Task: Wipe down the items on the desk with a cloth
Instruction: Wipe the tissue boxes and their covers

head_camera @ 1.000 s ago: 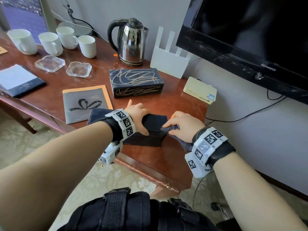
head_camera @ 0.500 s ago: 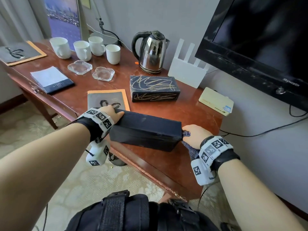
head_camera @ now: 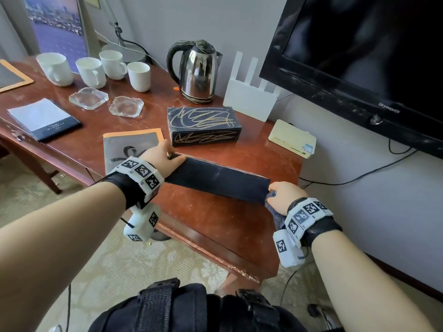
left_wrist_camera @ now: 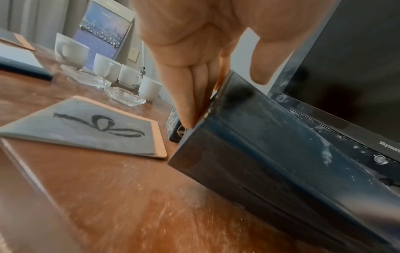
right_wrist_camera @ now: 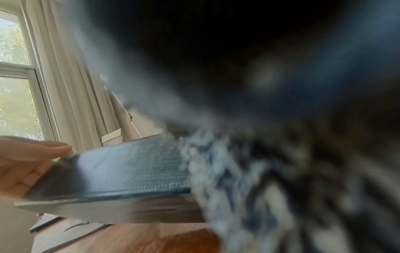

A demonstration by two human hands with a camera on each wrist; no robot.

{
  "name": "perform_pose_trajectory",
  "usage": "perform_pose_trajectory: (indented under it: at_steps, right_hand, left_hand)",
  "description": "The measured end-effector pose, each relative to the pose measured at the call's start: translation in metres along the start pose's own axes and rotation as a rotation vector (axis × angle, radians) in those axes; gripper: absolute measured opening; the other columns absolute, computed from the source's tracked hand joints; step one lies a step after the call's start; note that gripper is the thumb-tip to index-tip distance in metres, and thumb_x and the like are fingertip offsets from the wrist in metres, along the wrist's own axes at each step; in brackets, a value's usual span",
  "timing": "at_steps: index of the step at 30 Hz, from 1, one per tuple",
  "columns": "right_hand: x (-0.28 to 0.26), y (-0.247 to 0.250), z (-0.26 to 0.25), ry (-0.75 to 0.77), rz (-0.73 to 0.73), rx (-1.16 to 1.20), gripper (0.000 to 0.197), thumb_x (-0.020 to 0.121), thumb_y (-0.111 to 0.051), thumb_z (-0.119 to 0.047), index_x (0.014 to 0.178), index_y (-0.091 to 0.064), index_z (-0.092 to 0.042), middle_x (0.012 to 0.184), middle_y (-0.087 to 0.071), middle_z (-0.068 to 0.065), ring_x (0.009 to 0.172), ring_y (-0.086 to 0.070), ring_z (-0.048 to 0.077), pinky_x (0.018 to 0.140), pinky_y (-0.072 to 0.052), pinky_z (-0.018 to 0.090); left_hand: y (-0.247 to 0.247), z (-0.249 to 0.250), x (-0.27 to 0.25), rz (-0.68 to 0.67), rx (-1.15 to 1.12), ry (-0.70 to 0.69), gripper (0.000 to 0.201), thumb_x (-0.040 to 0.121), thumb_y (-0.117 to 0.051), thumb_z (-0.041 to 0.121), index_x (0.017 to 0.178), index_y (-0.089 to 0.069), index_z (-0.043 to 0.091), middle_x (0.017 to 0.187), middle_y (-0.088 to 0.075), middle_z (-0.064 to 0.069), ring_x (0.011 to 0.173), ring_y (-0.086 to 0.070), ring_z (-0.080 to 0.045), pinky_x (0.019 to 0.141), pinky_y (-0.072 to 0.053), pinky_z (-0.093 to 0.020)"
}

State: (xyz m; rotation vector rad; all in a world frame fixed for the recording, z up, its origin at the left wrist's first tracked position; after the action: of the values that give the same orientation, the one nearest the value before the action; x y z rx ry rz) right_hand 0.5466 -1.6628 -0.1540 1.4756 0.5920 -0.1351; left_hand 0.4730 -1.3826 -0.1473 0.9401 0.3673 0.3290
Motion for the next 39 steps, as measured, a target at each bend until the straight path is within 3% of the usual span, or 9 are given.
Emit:
perform_pose_trajectory:
  at_steps: [5, 11, 15, 19, 22, 25, 28, 35, 39]
  right_hand:
    - [-0.008, -0.014, 0.01, 0.058, -0.03, -0.03, 0.012, 0.092, -0.043, -0.017, 0.092, -0.056, -0.018, 0.097, -0.061, 0.008, 0.084, -0.056, 0.027, 0.068, -0.044, 0.031]
    - [-0.019, -0.036, 0.015, 0.093, -0.06, 0.006, 0.016, 0.092, -0.046, -0.02, 0.095, -0.061, -0.02, 0.1, -0.062, 0.004, 0.095, -0.059, 0.028, 0.071, -0.046, 0.031]
    - [-0.025, -0.054, 0.017, 0.064, -0.117, -0.003, 0.032, 0.095, -0.045, -0.021, 0.122, -0.055, -0.008, 0.125, -0.057, 0.01, 0.112, -0.054, 0.03, 0.092, -0.046, 0.037]
    - [-0.028, -0.067, 0.024, 0.071, -0.145, 0.04, 0.036, 0.094, -0.046, -0.021, 0.126, -0.053, -0.006, 0.131, -0.054, 0.011, 0.116, -0.052, 0.03, 0.096, -0.044, 0.039]
    - [-0.025, -0.06, 0.035, 0.095, -0.102, 0.128, 0.037, 0.094, -0.047, -0.019, 0.131, -0.051, -0.018, 0.138, -0.046, 0.005, 0.121, -0.048, 0.026, 0.098, -0.041, 0.034]
    - [-0.025, -0.037, 0.046, 0.043, 0.168, 0.284, 0.036, 0.093, -0.049, -0.02, 0.129, -0.05, -0.023, 0.137, -0.041, 0.004, 0.113, -0.051, 0.025, 0.089, -0.04, 0.031]
    - [-0.023, -0.017, 0.041, 0.069, 0.355, 0.351, 0.04, 0.092, -0.054, -0.021, 0.13, -0.044, -0.02, 0.133, -0.044, 0.005, 0.111, -0.051, 0.026, 0.083, -0.04, 0.03]
    - [-0.012, -0.039, 0.005, 0.204, 0.231, -0.038, 0.027, 0.096, -0.046, -0.024, 0.119, -0.056, -0.033, 0.124, -0.049, -0.004, 0.113, -0.042, 0.021, 0.075, -0.046, 0.033]
    - [-0.027, -0.045, 0.008, 0.454, 0.099, -0.192, 0.028, 0.095, -0.048, -0.022, 0.117, -0.059, -0.035, 0.122, -0.051, -0.011, 0.116, -0.04, 0.015, 0.079, -0.045, 0.03]
  left_hand:
    - [-0.018, -0.018, -0.012, -0.095, -0.019, 0.049, 0.032, 0.09, -0.054, 0.039, 0.097, -0.046, 0.009, 0.107, -0.063, -0.016, 0.095, -0.058, -0.03, 0.074, -0.039, -0.029]
    - [-0.032, -0.029, -0.031, -0.205, -0.067, 0.096, 0.07, 0.078, -0.073, 0.029, 0.135, -0.036, 0.015, 0.124, -0.06, -0.009, 0.112, -0.056, -0.026, 0.089, -0.042, -0.03]
    - [-0.049, -0.038, -0.046, -0.215, -0.11, 0.117, 0.078, 0.075, -0.076, 0.018, 0.14, -0.032, 0.016, 0.126, -0.06, -0.009, 0.114, -0.056, -0.024, 0.093, -0.042, -0.03]
    - [-0.06, -0.041, -0.053, -0.222, -0.086, 0.108, 0.079, 0.076, -0.075, 0.018, 0.141, -0.03, 0.016, 0.125, -0.059, -0.011, 0.111, -0.057, -0.026, 0.088, -0.044, -0.028]
    - [-0.065, -0.033, -0.05, -0.22, 0.0, 0.073, 0.088, 0.077, -0.074, 0.028, 0.146, -0.02, 0.014, 0.14, -0.044, -0.012, 0.124, -0.047, -0.027, 0.1, -0.04, -0.034]
    - [-0.075, -0.02, -0.051, -0.243, 0.115, -0.021, 0.1, 0.076, -0.074, 0.035, 0.149, -0.009, 0.012, 0.157, -0.006, -0.011, 0.143, -0.013, -0.024, 0.114, -0.02, -0.034]
    - [-0.086, -0.013, -0.054, -0.261, 0.147, 0.031, 0.113, 0.071, -0.075, 0.045, 0.149, 0.001, 0.015, 0.156, 0.015, -0.01, 0.145, -0.002, -0.026, 0.116, -0.015, -0.034]
    - [-0.092, -0.009, -0.053, -0.263, 0.23, 0.073, 0.119, 0.073, -0.068, 0.056, 0.147, 0.009, 0.004, 0.154, 0.018, -0.017, 0.144, 0.011, -0.027, 0.118, -0.003, -0.033]
    - [-0.094, -0.009, -0.053, -0.263, 0.24, 0.079, 0.117, 0.074, -0.066, 0.056, 0.147, 0.009, 0.004, 0.154, 0.018, -0.016, 0.144, 0.011, -0.027, 0.117, -0.003, -0.033]
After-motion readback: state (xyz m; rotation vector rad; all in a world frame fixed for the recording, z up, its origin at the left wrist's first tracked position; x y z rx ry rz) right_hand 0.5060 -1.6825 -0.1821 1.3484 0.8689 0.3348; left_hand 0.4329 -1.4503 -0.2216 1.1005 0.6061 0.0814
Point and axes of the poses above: each hand's wrist, its own x-axis towards the middle knuckle, its own y-axis out of the back of the hand, z = x × y, the point moved 2 cm from there along x, towards the middle knuckle
